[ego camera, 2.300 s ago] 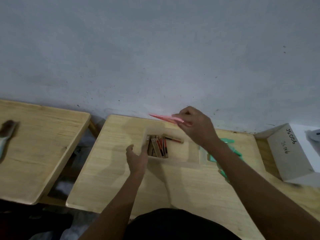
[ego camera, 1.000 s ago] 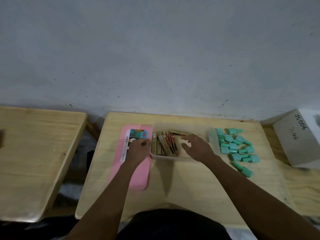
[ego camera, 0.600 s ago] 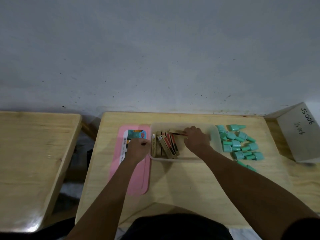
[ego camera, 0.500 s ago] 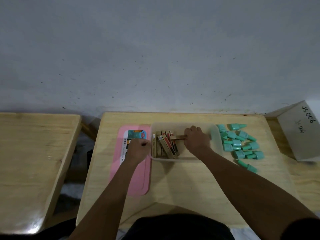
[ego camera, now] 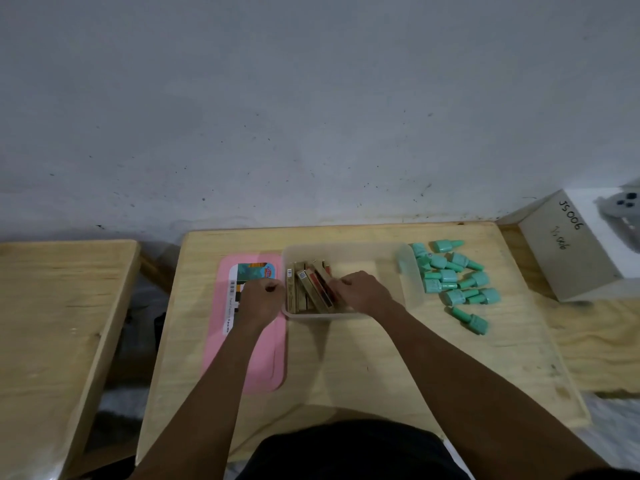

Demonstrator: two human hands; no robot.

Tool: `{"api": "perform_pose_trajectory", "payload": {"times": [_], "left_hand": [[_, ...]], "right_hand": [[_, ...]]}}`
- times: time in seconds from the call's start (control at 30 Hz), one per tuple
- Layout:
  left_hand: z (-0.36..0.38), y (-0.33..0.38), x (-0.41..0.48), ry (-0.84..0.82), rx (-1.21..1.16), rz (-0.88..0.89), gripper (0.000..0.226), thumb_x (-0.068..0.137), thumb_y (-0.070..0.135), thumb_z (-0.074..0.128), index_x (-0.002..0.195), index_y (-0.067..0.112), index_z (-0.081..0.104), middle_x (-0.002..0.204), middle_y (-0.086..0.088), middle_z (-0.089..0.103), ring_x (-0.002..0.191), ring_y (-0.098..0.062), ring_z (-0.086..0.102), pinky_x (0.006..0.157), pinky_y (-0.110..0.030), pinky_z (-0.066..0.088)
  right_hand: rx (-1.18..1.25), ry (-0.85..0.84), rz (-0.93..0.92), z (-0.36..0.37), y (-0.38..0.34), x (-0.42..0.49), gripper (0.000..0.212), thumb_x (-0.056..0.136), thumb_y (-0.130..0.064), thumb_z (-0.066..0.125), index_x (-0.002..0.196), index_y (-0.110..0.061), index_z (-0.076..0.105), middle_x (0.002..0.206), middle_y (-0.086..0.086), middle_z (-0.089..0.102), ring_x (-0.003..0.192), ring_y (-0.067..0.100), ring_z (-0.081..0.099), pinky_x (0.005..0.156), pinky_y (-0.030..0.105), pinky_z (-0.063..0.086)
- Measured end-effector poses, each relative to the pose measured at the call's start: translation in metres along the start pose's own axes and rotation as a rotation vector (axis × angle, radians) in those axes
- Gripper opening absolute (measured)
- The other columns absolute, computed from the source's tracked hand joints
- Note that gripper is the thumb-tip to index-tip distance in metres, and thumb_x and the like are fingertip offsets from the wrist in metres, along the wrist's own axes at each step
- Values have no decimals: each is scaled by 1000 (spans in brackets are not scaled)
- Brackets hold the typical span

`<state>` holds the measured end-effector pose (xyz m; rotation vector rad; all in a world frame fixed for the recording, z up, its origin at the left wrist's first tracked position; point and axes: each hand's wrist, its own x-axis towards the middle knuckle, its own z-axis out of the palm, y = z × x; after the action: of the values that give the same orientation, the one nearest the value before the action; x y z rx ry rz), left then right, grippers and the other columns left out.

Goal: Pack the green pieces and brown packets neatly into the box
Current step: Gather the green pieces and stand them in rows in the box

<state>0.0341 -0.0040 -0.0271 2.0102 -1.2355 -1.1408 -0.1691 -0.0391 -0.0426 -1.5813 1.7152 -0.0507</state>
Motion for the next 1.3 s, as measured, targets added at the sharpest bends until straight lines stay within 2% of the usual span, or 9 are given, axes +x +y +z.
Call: {"api": "perform_pose_trajectory", "payload": {"times": [0.1,0.23,0.37,0.5,0.63,0.8,0.93,1.03,1.3], "left_hand": [[3,2,0,33,45,5,20,91,11,49,80,8,65,81,-7,62,87,-26,62,84,-35,50],[14,8,-3,149,58,27,26,90,15,53,113,9,63,111,-12,66,95,-28,63,81,-36,53],[33,28,-16,340,81,309,24,90,20,57,111,10,63,108,-11,64,97,-24,60,76,-32,48],[68,64,-26,178,70,483,22,90,26,53,105,15,66,100,-4,65,89,-20,61,77,-36,53],[113,93,-32,-37,169,653,21,90,26,54,104,17,67,95,0,65,85,-18,60,75,-32,51],[163,120,-25,-179,370,628,35,89,36,52,118,19,62,104,-4,63,99,-26,58,84,-39,49],[192,140,-13,-179,594,609,48,92,36,50,133,13,51,126,-11,56,117,-31,48,93,-41,44],[206,152,-3,-124,758,563,51,92,40,49,135,14,48,127,-14,53,118,-34,43,95,-42,40],[234,167,10,-65,932,515,38,88,44,54,120,26,62,116,-9,48,109,-32,39,89,-43,30]], "right_hand": [[48,53,-22,-12,6,-11,49,94,-52,44,58,-20,56,62,-2,59,62,19,56,59,29,39],[83,252,-82,-29,29,-32,30,94,-41,51,97,-21,74,97,-5,72,89,14,65,79,32,50],[199,540,-44,-47,63,-64,22,95,-32,56,108,-24,71,96,-9,70,82,9,63,74,28,49],[252,713,137,-59,113,-89,23,94,-28,56,111,-23,70,101,-3,72,85,13,63,75,30,50],[266,720,314,-72,162,-101,24,93,-25,54,113,-24,69,107,-1,71,86,14,61,72,25,40],[215,591,394,-85,211,-102,26,90,-26,59,115,-28,67,119,-2,65,104,16,60,85,32,50],[71,387,351,-91,226,-94,31,89,-37,62,119,-30,64,124,-3,60,112,18,55,88,40,52],[-71,266,268,-93,224,-84,30,91,-42,56,115,-29,65,115,0,64,100,19,60,79,39,56],[-241,229,114,-95,232,-67,34,84,-47,64,113,-29,66,111,2,64,98,20,57,78,37,53]]}}
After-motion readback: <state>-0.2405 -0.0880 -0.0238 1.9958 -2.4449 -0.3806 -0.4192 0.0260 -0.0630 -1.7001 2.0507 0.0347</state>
